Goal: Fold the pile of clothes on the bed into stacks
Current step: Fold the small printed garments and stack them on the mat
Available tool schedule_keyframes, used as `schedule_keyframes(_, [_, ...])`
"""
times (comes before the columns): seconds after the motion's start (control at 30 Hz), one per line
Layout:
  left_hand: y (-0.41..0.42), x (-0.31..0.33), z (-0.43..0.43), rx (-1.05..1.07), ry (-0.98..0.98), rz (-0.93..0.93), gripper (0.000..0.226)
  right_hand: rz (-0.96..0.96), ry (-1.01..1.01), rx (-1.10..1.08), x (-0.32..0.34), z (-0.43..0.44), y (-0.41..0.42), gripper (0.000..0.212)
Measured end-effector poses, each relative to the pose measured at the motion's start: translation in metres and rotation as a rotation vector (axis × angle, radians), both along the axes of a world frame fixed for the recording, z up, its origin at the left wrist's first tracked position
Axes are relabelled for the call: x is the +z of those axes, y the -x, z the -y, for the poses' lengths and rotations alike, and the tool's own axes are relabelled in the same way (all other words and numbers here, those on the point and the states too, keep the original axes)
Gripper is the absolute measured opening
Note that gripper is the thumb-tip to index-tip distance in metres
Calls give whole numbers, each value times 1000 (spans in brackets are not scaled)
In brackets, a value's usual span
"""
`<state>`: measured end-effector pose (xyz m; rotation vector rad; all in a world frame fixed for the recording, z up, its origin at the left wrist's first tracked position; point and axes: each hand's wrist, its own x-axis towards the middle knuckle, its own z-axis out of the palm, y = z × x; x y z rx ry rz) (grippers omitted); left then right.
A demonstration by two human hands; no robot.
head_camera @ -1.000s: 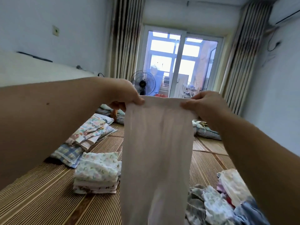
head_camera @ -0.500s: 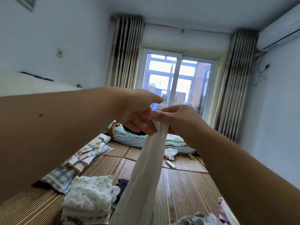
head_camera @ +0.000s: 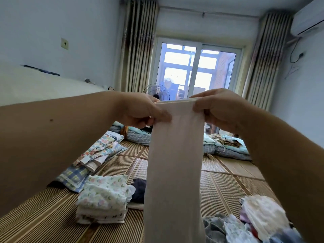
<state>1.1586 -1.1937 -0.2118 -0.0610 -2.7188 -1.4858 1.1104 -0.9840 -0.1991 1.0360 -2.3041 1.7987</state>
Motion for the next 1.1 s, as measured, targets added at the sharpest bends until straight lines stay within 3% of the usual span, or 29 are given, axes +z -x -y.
schedule_keyframes(0.1, [25, -12, -5, 89, -18, 1, 10, -121, -151, -165, -13, 2, 26, 9])
schedule_keyframes(0.2, [52, -25, -12, 222, -52, -54, 14, -177, -286, -277, -31, 12, 51, 6])
schedule_keyframes(0.3, [74, -31, -15, 313, -101, -165, 15, -76, -151, -233, -44, 25, 73, 8])
schedule_keyframes(0.43, [82, -30, -11, 335, -31, -363, 15, -148, -2, -232, -49, 32, 87, 13])
schedule_keyframes(0.6, [58, -45, -7, 270, 82, -407, 11, -151, 22, -171, -60, 25, 74, 10])
schedule_keyframes(0.8, [-6, -119, -14, 170, 211, -293, 9, 29, -95, 40, -131, -7, 16, 13])
schedule_keyframes(0.93, [-50, -203, -17, 65, 513, -124, 9, 167, -360, 145, -215, -34, -25, 16])
schedule_keyframes(1.1, [-96, -313, -40, -69, 487, 151, 10, 520, -460, 124, -324, -47, -72, 15])
